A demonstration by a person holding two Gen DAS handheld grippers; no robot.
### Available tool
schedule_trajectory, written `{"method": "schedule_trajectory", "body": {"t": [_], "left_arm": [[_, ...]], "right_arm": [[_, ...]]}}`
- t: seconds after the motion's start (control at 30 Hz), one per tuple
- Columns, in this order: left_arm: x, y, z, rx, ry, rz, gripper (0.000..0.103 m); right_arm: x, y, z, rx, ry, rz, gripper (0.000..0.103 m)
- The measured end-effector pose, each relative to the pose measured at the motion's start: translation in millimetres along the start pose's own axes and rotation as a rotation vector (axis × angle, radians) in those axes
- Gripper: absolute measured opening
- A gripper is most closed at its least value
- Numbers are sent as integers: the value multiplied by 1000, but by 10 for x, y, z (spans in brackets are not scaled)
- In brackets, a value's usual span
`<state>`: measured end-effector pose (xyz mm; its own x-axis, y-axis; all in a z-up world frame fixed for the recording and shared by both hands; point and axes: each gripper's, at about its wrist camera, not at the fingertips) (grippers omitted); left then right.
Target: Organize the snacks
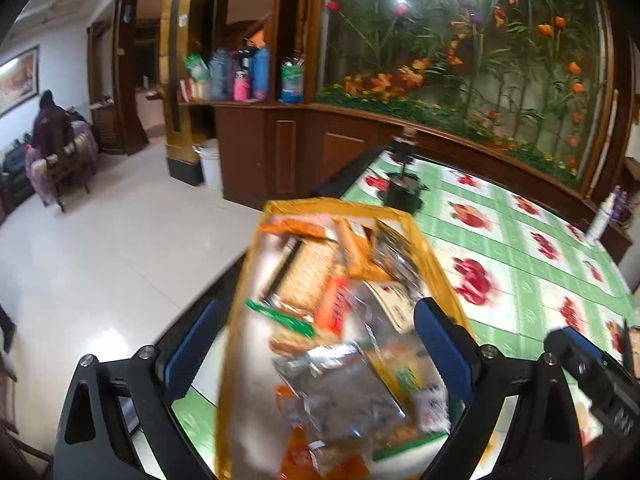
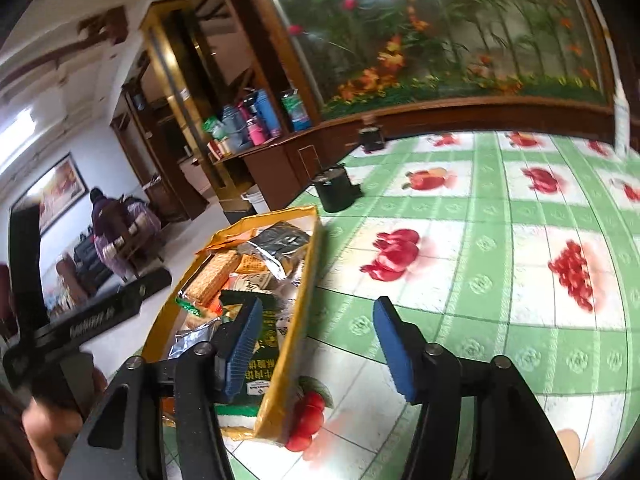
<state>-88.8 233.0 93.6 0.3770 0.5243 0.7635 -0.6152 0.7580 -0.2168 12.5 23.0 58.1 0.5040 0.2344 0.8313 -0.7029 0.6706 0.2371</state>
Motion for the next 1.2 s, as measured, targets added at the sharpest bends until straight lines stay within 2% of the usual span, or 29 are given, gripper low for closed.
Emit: {"method": "schedule_trajectory", "body": {"t": [0.2,0.3,0.47,0.5,0.63,0.77,0.8,0.87,0.93,1.0,1.1,1.2], "left_arm": [[-137,40,77,-23,0,-38,97],[-98,138,46,45,-20,-61,97],[21,497,-120,39,52,35,97],[25,520,-135,34,57,40,95],[3,533,-167,34,66,33,68],[-4,497,-42,-15,21,51,67],[-3,481,0,-20,4,53,68],[-26,452,114,-47,-30,56,79],[-77,436,256,-79,-75,60,96],[-147,402,393,-98,-123,51,102],[-229,269,521,-111,-153,-7,103],[-298,161,588,-69,-172,-56,103]], "right_arm": [[-63,-149,85,39,18,-78,67],[-91,-141,113,51,26,-78,67],[-116,0,-10,59,78,-32,67],[-129,35,-40,62,92,-20,67],[-145,118,-50,57,99,23,67],[-153,101,-37,46,96,22,67],[-155,94,-38,44,98,20,67],[-155,85,-32,40,101,16,67],[-153,79,-29,35,103,13,67],[-150,78,-20,35,101,12,67],[-154,100,27,8,87,32,75],[-198,166,123,-21,66,69,84]]}}
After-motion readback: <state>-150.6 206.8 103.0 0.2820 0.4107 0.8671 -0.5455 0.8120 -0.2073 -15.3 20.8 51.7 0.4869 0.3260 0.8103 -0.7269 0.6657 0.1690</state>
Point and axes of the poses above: each gripper's, at about its wrist camera, not at the fingertips, and z roughly against the way its jaws point, y to its left, x to its top, and after that the axes turned 9 degrees about z, right-handed
